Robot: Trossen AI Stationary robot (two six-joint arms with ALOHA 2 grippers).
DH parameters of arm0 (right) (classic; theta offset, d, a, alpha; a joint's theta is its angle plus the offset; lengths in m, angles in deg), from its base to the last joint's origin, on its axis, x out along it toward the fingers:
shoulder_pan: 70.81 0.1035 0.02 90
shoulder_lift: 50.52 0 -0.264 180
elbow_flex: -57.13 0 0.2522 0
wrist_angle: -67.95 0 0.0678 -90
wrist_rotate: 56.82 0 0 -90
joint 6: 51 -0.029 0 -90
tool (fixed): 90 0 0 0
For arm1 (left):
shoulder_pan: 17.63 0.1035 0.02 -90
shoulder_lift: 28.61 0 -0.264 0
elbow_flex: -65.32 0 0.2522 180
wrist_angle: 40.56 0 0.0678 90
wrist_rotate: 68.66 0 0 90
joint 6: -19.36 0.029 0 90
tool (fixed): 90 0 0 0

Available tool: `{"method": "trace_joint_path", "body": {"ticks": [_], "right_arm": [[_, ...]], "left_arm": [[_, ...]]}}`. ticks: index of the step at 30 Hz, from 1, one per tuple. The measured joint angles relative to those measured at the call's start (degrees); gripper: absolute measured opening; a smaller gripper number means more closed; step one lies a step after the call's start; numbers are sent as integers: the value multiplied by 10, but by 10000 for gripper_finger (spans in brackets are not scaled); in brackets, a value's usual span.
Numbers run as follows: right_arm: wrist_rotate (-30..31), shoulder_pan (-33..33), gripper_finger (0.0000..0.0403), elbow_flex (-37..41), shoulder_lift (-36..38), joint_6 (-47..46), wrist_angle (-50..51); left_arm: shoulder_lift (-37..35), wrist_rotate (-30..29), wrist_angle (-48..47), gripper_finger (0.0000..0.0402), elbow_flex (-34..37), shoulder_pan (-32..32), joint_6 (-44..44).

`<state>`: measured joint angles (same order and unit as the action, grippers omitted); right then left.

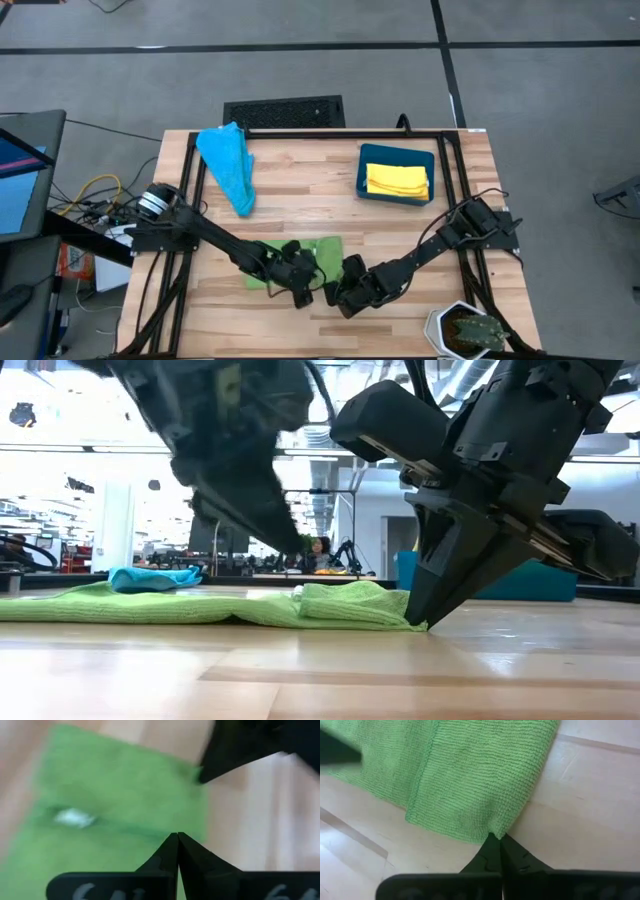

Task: Fold microfiber towels
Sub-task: Fold the green microfiber cloth

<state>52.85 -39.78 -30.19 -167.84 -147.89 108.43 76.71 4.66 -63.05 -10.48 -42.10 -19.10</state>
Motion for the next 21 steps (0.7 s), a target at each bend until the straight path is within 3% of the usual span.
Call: {"method": "trace_joint_path", "body": {"ticks": [3, 6, 13, 21], "right_arm": [[0, 0, 9, 0, 2, 0, 2], [-2, 0, 10, 0, 4, 5, 5], [-1, -10, 8, -41, 12, 51, 89], [2, -32, 9, -109, 13, 154, 162]], "left_arm": [[-17, -44, -67, 0, 3, -5, -3], [-17, -63, -72, 0, 21, -14, -20], [-8, -64, 9, 0, 86, -17, -93], [5, -31, 116, 0, 124, -13, -117]]}}
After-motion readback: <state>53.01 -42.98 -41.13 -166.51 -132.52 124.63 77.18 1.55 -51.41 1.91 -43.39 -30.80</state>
